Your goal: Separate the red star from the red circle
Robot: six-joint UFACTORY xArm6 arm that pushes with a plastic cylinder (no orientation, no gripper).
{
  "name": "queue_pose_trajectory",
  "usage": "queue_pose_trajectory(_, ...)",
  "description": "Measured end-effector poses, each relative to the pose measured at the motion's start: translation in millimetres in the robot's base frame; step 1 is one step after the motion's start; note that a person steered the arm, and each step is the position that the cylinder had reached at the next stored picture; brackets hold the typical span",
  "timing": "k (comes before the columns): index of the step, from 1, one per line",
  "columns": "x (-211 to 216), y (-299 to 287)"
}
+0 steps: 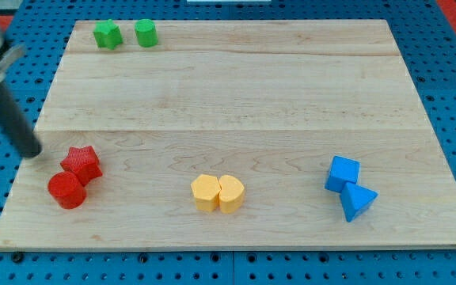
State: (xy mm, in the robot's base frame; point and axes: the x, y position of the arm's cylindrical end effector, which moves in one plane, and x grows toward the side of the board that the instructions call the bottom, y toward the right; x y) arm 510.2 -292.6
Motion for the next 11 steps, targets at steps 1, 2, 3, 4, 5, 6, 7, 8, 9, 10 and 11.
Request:
queue_pose_trajectory(1, 63, -11)
queue_pose_trajectory(2, 103, 27)
queue_pose_trajectory(3, 75, 46)
queue_pose_trajectory(4, 43, 52)
queue_pose_trajectory(5, 12, 65)
queue_pose_trajectory(6, 12, 113)
queue_pose_trajectory(7, -3, 131)
queue_pose_trajectory(8, -63, 158)
queue_pose_trajectory(9, -106, 193)
queue_pose_trajectory(10, -126, 243)
queue_pose_trajectory(11, -128, 288)
